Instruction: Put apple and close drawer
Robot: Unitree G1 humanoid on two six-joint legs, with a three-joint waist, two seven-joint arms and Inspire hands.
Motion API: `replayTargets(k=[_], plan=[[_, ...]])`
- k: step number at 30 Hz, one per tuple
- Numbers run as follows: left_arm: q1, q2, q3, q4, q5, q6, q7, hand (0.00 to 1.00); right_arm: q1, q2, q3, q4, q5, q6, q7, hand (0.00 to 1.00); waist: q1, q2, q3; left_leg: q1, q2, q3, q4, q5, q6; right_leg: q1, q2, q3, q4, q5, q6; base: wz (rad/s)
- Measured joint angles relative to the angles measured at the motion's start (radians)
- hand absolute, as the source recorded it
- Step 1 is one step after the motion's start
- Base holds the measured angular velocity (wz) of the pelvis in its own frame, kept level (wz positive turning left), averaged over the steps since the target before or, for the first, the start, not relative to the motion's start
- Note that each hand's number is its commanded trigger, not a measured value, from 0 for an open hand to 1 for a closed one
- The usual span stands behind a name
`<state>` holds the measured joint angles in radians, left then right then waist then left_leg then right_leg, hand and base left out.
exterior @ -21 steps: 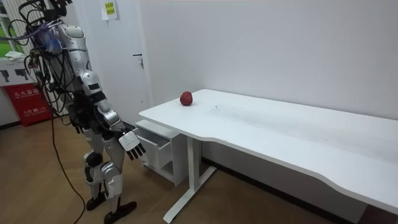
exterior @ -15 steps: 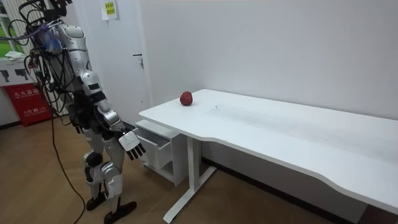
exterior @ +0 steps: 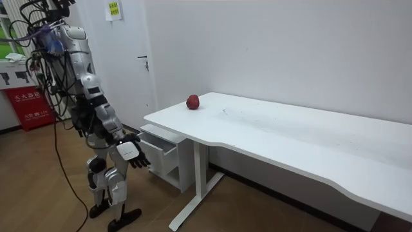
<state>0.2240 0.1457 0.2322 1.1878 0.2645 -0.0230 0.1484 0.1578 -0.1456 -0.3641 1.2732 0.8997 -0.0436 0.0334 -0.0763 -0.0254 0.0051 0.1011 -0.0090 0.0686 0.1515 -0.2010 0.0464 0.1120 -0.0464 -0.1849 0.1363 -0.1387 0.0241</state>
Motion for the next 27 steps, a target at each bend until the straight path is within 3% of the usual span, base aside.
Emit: replayTargets(k=[3,11,19,27], plan=[[-0.002,0.0,0.021,-0.004,-0.008,0.0,0.001,0.0,0.0,0.0,-0.105,-0.029,0.176,0.001,-0.05,0.0,-0.03,-0.001,0.0009,0.001,0.0,0.002,0.0,-0.001,0.0,0.001,0.0,0.004,0.001,0.0,0.0,-0.01],[0.003,0.006,0.03,-0.002,-0.016,0.004,0.017,0.0,-0.001,0.0,-0.292,-0.149,0.474,-0.006,-0.208,0.0,-0.06,-0.006,-0.0109,-0.005,0.001,0.024,0.0,-0.003,0.001,-0.023,-0.001,0.019,0.017,-0.003,0.002,-0.08],[0.033,0.035,0.031,-0.057,-0.02,0.041,-0.004,0.0,-0.016,-0.017,-0.342,-0.322,0.573,-0.043,-0.361,0.0,-0.059,-0.013,-0.0133,-0.012,-0.002,0.031,0.001,-0.005,0.005,-0.038,-0.002,0.041,0.023,-0.005,0.005,-0.04],[0.039,0.037,0.03,-0.108,-0.016,0.039,-0.011,0.0,-0.061,-0.019,-0.366,-0.599,0.614,-0.125,-0.547,0.0,-0.06,-0.021,-0.0099,-0.037,-0.002,0.03,0.009,-0.005,0.005,-0.061,-0.004,0.028,0.034,-0.005,0.006,0.02]])
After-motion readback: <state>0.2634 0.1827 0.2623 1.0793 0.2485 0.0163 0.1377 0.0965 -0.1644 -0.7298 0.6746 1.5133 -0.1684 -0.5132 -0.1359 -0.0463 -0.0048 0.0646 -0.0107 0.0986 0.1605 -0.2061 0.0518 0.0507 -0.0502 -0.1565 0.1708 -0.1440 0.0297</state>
